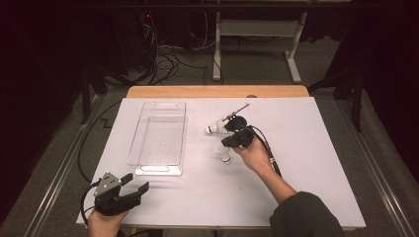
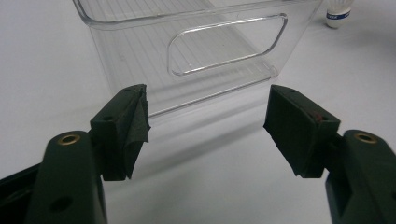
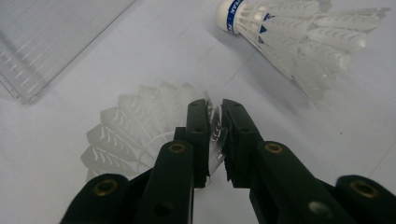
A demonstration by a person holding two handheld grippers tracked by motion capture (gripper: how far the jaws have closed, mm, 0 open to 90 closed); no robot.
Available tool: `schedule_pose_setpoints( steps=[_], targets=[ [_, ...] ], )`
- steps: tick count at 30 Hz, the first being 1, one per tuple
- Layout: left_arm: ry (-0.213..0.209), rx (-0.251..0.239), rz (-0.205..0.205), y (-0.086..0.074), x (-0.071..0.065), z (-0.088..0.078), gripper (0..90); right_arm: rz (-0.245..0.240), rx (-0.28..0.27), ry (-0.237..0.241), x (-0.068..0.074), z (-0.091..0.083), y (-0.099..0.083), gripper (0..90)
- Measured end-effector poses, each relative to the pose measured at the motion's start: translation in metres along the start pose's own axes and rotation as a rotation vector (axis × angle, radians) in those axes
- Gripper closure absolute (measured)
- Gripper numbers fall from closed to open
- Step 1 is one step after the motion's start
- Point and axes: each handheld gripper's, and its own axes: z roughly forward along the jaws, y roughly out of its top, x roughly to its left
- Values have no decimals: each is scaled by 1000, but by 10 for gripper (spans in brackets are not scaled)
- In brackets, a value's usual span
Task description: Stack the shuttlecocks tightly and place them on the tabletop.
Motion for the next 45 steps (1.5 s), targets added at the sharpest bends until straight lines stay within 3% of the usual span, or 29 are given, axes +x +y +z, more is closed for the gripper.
schedule_pose_setpoints(
  steps=[21, 45],
  targets=[
    [1, 5, -3, 0, 0, 1, 315, 51, -10, -10, -24, -13, -21, 828],
    [2, 6, -4, 0, 0, 1, 315, 128, -10, -5, -48, -8, -55, 820]
  ],
)
